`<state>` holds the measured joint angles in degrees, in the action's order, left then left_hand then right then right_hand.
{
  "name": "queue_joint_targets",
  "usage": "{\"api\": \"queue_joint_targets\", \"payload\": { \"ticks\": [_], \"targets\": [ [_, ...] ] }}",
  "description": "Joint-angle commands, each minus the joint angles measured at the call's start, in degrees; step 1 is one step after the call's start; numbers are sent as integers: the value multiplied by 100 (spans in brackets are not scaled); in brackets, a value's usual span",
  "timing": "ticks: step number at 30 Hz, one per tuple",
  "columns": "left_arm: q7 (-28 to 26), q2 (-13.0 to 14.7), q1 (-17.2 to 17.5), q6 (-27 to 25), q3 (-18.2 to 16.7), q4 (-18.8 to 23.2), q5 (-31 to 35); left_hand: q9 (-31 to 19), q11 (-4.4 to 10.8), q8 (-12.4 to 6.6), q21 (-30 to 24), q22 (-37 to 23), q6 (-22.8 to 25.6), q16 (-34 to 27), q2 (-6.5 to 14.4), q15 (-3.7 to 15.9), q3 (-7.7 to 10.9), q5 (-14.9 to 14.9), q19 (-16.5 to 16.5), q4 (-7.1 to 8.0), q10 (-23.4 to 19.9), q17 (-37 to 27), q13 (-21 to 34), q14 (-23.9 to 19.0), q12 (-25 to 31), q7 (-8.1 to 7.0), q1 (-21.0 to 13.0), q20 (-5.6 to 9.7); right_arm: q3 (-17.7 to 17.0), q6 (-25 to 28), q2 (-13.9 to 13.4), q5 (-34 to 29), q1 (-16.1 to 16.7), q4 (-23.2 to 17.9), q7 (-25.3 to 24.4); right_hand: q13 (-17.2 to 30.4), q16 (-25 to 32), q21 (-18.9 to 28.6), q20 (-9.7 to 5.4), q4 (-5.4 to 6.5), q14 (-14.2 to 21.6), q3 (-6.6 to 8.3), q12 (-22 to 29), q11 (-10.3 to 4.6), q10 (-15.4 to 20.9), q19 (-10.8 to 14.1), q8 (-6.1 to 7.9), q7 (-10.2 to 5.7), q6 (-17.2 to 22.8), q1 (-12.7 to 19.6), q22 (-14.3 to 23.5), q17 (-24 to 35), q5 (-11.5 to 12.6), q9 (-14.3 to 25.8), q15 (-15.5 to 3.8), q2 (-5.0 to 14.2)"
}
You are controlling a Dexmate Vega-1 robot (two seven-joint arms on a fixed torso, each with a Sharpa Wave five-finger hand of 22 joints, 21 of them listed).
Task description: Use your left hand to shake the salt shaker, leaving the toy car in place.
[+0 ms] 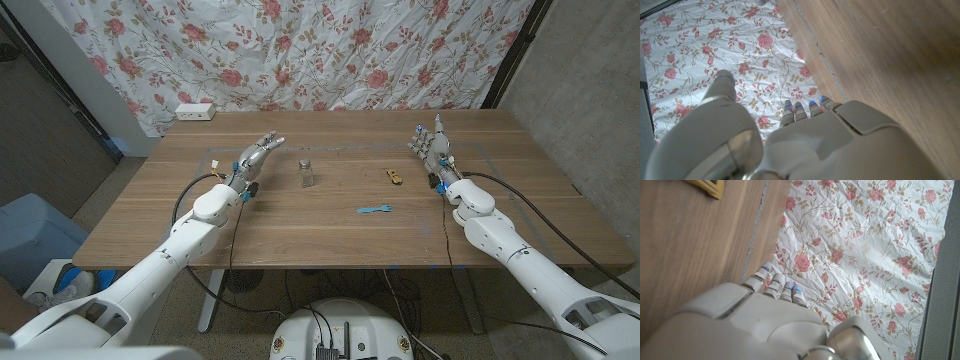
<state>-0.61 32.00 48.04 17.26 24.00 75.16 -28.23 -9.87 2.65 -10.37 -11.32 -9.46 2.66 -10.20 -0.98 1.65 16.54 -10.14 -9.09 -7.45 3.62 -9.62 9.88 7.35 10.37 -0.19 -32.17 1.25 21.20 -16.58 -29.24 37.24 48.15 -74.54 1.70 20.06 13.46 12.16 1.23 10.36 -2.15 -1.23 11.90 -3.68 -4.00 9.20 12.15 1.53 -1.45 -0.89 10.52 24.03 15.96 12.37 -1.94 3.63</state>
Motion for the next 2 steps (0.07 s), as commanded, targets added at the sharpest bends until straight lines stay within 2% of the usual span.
{"api": "queue_joint_targets", "payload": {
  "ticks": [1,2],
  "targets": [
    [-222,-250,-1,2,-51,-89,-211,-12,-25,-6,-11,-15,1,-40,1,6,24,10,26,33,-41,3,3,-40,13,9,65,6,0,-1,0,0,0,-1,-1,21,22,35,8,32,-37,-8,42,-7,-29,37,35,53,-4,-18,30,29,42,21,-210,554],
    [-222,-268,-7,4,-53,-113,-228,-11,-20,-13,-10,-15,18,-44,8,3,23,9,33,37,-54,3,3,-58,19,10,79,11,0,-1,0,0,0,-1,-1,21,23,35,6,32,-35,-8,41,-8,-32,37,37,52,0,-18,30,29,42,21,-202,554]
  ]
}}
